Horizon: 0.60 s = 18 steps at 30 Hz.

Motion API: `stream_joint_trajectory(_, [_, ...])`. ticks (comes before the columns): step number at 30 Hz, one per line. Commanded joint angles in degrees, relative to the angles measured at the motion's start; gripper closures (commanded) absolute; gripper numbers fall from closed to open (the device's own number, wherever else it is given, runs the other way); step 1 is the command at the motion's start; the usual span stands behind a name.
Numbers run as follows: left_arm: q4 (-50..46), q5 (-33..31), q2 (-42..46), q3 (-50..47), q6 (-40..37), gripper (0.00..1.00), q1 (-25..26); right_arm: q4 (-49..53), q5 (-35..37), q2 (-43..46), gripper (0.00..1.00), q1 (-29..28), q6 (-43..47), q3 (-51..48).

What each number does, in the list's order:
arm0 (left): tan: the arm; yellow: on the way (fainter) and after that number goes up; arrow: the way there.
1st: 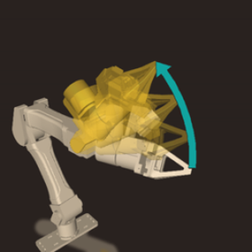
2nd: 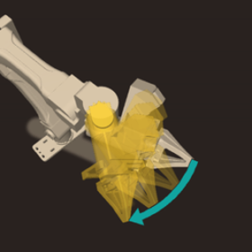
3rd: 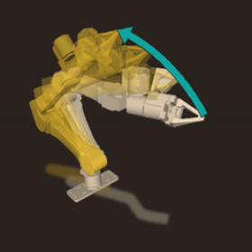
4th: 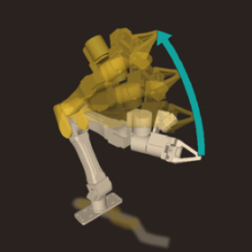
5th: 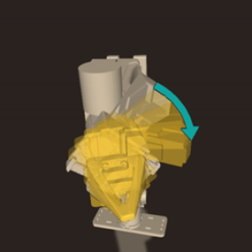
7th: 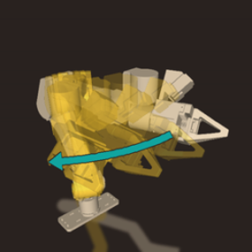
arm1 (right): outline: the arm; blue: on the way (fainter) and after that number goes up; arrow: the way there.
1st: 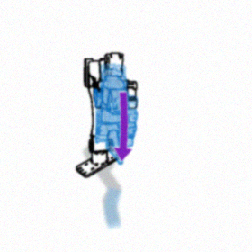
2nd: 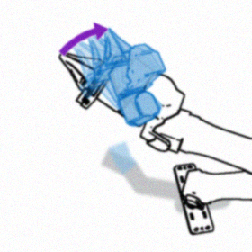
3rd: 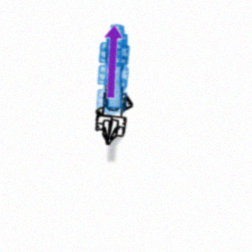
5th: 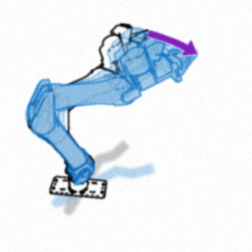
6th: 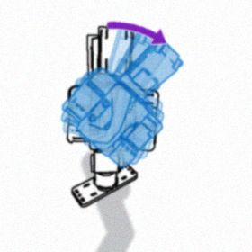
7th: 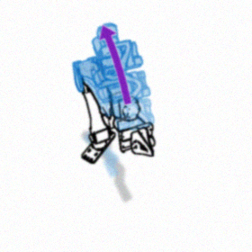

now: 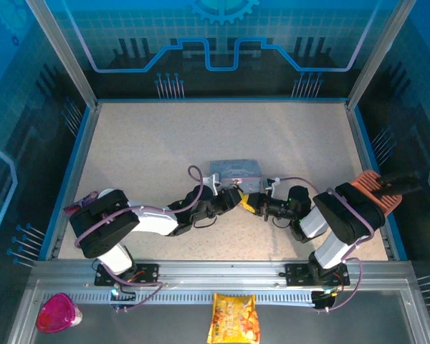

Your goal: Unlock the padlock with the key

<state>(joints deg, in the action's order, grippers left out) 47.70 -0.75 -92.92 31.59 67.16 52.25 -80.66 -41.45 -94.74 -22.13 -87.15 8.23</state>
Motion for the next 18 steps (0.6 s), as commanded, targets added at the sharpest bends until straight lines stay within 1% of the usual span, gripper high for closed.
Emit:
stream_joint_trajectory(1, [4.3, 14.7, 4.1, -0.7, -1.8, 0.76, 3.0, -0.9, 10.7, -0.4, 1.0, 0.0, 0.8, 0.9])
stream_joint_trajectory(7, [0.8, 13.1, 5.6, -1.6, -2.4, 0.69, 1.0, -0.9, 10.7, -0.3, 1.0, -0.5, 1.2, -0.7])
stream_joint_trajectory(11, [0.9, 12.0, 5.0, -2.1, -2.0, 0.65, 0.7, -0.9, 12.4, -0.3, 1.0, -3.3, 1.1, -0.3])
stream_joint_trajectory(14, [0.5, 10.2, 5.3, -3.5, -0.8, 0.61, -0.1, -0.9, 13.6, -0.3, 1.0, -5.6, 0.8, -0.1])
stream_joint_trajectory(17, [-2.0, 7.8, 6.8, -5.3, 0.3, 0.59, -0.5, -0.9, 14.1, -0.7, 1.0, -6.1, 1.1, -1.1])
stream_joint_trajectory(18, [-4.3, 6.8, 7.8, -5.7, 0.4, 0.58, -0.5, -0.9, 14.0, -1.0, 1.0, -6.0, 1.3, -1.7])
